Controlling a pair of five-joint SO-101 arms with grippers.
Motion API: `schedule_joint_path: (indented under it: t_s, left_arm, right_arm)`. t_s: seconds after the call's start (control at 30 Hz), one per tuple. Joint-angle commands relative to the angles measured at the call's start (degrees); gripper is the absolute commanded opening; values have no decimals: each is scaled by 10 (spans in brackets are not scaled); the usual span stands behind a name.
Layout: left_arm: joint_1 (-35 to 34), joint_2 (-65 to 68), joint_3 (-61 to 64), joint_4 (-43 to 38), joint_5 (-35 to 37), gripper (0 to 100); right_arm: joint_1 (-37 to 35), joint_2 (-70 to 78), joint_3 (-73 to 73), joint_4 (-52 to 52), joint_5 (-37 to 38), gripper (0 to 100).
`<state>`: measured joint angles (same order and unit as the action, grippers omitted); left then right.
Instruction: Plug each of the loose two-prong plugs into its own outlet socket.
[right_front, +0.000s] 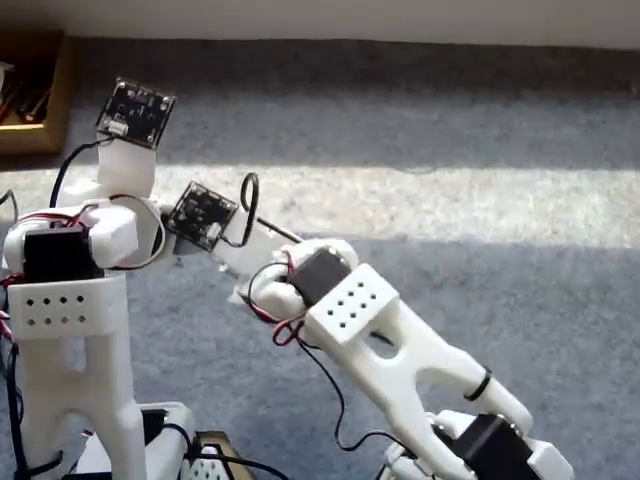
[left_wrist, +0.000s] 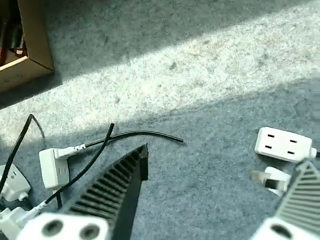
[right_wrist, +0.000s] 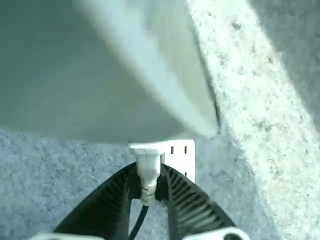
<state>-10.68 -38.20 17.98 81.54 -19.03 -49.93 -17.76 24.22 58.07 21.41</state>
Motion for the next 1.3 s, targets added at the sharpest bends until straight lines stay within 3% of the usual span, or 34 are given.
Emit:
schedule_joint_path:
  t_s: [0.0,0.27,0.5,0.67,0.87,1.0,1.1,1.27]
  left_arm:
    - [2,-3,-1,3,-4,429]
    - [36,-4,148,-13,-4,429]
    - [20,-6,314,-179,-2,429]
    - [11,-7,274,-170,-1,428]
    - [4,-7,177,-117,-5,429]
    - [1,-2,111,-117,-75,430]
    - [0,-2,67,-117,-77,434]
    - [11,-1,51,-113,-75,577]
  right_arm:
    - [4,-6,-29,-15,-6,5]
    - [27,-105,-33,10,-56,5]
    - [26,-182,-74,110,-57,5]
    - [29,-192,-27,103,-57,5]
    - [43,-244,145,-81,-61,5]
    - [44,-268,202,-110,-58,5]
    - [73,-265,213,-121,-45,5]
    - [102,-269,228,-128,-37,5]
